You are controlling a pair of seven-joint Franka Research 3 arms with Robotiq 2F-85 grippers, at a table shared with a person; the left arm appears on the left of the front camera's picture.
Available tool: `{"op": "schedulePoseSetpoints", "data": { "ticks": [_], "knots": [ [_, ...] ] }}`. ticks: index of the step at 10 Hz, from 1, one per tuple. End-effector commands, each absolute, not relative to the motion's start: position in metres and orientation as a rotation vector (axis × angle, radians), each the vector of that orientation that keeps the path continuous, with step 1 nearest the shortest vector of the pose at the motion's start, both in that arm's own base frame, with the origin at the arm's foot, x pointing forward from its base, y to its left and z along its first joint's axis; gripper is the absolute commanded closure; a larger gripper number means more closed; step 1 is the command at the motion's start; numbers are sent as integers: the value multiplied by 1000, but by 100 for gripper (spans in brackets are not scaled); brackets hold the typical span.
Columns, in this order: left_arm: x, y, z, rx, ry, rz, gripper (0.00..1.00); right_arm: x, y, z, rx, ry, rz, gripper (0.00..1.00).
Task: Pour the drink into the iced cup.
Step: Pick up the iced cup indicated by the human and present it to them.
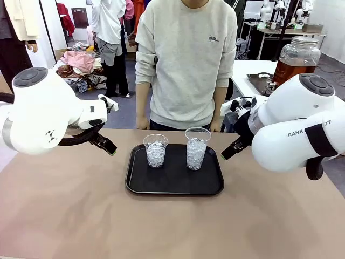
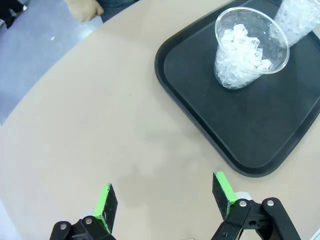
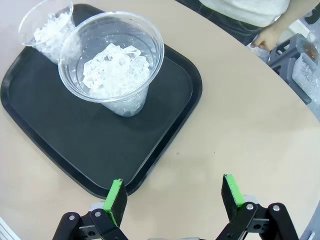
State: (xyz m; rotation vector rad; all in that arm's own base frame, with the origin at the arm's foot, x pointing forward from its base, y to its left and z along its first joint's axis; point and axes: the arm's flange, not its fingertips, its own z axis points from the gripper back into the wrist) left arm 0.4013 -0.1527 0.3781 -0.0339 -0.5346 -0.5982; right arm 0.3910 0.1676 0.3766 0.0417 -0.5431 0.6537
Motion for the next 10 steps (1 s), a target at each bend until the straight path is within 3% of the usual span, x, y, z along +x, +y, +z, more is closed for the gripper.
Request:
{"op": "schedulePoseSetpoints", "data": {
  "ticks": [1, 6, 10],
  "knots": [
    [401, -152, 385, -45, -537, -609, 0, 393, 169, 380, 47, -529, 663, 0],
    [402, -140, 453, -213, -561, -539, 0, 385, 140, 455, 314, -500, 566, 0],
    [408, -119, 473, -475, -472, -399, 0, 383, 104, 475, 563, -432, 434, 0]
  ]
}}
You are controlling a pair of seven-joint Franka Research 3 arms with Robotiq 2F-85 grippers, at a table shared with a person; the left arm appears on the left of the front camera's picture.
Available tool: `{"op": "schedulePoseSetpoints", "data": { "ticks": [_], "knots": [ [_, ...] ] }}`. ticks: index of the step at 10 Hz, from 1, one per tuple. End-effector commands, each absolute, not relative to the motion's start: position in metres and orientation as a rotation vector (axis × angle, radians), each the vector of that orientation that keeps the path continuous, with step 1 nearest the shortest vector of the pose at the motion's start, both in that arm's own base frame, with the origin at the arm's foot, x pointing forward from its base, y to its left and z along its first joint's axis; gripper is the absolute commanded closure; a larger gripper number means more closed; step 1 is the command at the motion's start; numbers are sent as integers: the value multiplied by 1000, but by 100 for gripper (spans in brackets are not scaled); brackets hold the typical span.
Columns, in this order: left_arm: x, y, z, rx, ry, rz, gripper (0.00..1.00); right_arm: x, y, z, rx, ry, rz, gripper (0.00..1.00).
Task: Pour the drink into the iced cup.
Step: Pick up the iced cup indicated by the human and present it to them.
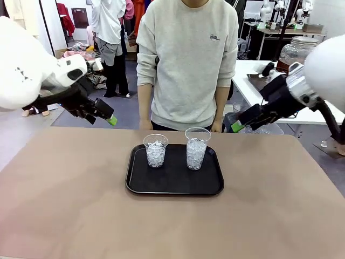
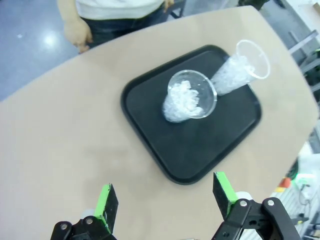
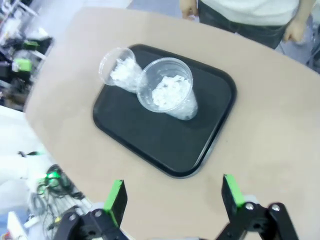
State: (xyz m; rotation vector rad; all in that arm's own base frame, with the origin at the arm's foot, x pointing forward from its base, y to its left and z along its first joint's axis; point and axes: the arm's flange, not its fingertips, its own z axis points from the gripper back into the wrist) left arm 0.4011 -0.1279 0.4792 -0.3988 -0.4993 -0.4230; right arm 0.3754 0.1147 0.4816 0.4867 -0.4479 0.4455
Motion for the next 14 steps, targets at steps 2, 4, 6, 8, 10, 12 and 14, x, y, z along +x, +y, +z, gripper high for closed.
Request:
{"op": "schedulePoseSetpoints", "data": {
  "ticks": [2, 4, 6, 8, 10, 12, 14],
  "knots": [
    [413, -111, 467, -577, -429, -353, 0, 384, 93, 470, 647, -405, 414, 0],
    [415, -109, 467, -563, -436, -367, 0, 384, 94, 469, 643, -398, 427, 0],
    [405, -113, 470, -561, -427, -338, 0, 377, 95, 472, 630, -399, 391, 0],
    [405, -113, 470, -561, -427, -338, 0, 377, 95, 472, 630, -399, 391, 0],
    [413, -106, 473, -619, -430, -255, 0, 382, 94, 477, 671, -359, 327, 0],
    [427, -87, 476, -747, -374, -94, 0, 393, 75, 486, 813, -274, 175, 0],
    [435, -75, 465, -865, -303, -56, 0, 401, 56, 483, 930, -204, 87, 0]
  ]
}}
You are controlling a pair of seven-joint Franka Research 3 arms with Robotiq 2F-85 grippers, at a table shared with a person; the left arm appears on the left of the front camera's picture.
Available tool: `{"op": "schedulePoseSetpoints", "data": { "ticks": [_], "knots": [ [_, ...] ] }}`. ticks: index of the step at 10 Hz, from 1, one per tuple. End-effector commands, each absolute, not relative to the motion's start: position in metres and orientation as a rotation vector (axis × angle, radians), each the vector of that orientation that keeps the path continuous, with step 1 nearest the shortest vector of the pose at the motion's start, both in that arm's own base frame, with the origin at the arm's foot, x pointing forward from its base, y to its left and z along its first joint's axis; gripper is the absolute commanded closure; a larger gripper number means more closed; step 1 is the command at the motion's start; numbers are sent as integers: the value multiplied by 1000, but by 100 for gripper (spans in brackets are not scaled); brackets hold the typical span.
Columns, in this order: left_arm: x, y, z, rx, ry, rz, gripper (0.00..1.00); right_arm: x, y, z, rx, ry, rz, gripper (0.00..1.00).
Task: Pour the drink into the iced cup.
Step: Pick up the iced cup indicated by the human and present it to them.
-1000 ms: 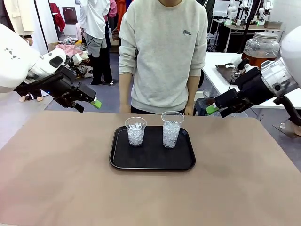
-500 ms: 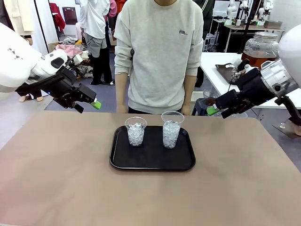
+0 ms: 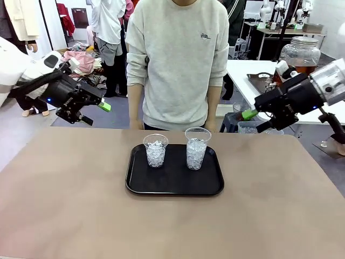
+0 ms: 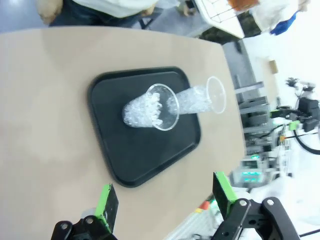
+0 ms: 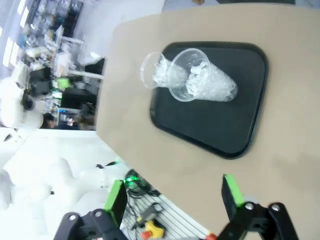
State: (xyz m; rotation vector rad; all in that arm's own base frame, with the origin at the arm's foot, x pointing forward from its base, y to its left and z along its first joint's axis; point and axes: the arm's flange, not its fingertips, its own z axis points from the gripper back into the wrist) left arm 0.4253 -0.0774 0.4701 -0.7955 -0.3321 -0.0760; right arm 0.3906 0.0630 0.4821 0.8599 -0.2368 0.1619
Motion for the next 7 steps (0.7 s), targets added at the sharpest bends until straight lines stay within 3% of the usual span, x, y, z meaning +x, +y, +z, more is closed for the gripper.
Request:
{"op": "schedulePoseSetpoints", "data": {
  "ticks": [1, 4, 7],
  "knots": [
    [438, -69, 458, -933, -287, -89, 0, 406, 47, 478, 992, -165, 59, 0],
    [448, -47, 426, -1155, -252, -76, 0, 418, 22, 451, 1152, -95, 17, 0],
    [455, -38, 396, -1251, -256, -97, 0, 428, 8, 419, 1243, -91, 33, 0]
  ]
}}
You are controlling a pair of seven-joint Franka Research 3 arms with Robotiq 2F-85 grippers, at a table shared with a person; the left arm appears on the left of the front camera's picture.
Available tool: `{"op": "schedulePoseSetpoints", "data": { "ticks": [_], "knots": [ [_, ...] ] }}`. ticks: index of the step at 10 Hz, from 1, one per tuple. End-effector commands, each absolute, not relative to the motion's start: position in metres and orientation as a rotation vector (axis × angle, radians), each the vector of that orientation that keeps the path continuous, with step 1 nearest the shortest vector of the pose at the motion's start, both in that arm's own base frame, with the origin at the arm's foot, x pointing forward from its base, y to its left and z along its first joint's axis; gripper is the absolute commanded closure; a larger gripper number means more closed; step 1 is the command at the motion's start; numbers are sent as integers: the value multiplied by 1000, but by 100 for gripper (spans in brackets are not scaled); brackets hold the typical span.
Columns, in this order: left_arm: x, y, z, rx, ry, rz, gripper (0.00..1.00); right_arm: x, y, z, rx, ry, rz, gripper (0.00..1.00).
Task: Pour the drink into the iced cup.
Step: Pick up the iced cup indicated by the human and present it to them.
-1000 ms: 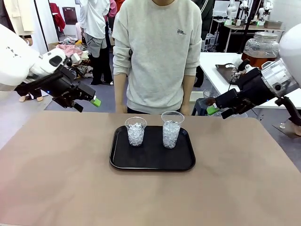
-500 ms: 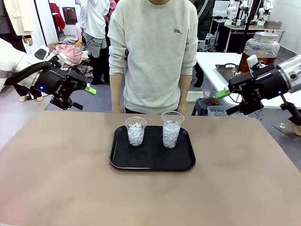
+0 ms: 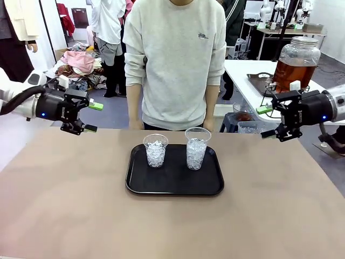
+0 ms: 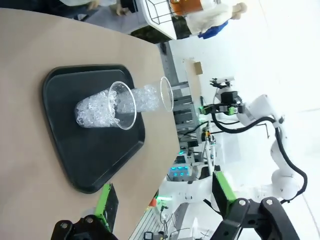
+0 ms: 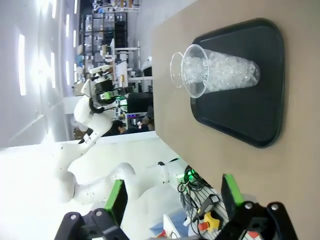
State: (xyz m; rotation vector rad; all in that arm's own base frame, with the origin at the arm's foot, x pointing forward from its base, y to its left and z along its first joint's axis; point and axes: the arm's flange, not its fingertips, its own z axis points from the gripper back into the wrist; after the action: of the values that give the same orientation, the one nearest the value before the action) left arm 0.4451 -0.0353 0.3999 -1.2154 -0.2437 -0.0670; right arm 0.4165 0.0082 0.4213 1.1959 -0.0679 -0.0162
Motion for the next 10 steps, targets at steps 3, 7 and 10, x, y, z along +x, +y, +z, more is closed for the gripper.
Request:
{"op": "schedulePoseSetpoints", "data": {
  "ticks": [3, 7, 10],
  "knots": [
    [469, -42, 375, -1312, -197, -123, 0, 441, 7, 397, 1277, -80, 62, 0],
    [478, -47, 368, -1325, -141, -132, 0, 449, 6, 389, 1293, -59, 54, 0],
    [475, -52, 364, -1310, -148, -121, 0, 443, 7, 386, 1252, -34, 42, 0]
  ]
}}
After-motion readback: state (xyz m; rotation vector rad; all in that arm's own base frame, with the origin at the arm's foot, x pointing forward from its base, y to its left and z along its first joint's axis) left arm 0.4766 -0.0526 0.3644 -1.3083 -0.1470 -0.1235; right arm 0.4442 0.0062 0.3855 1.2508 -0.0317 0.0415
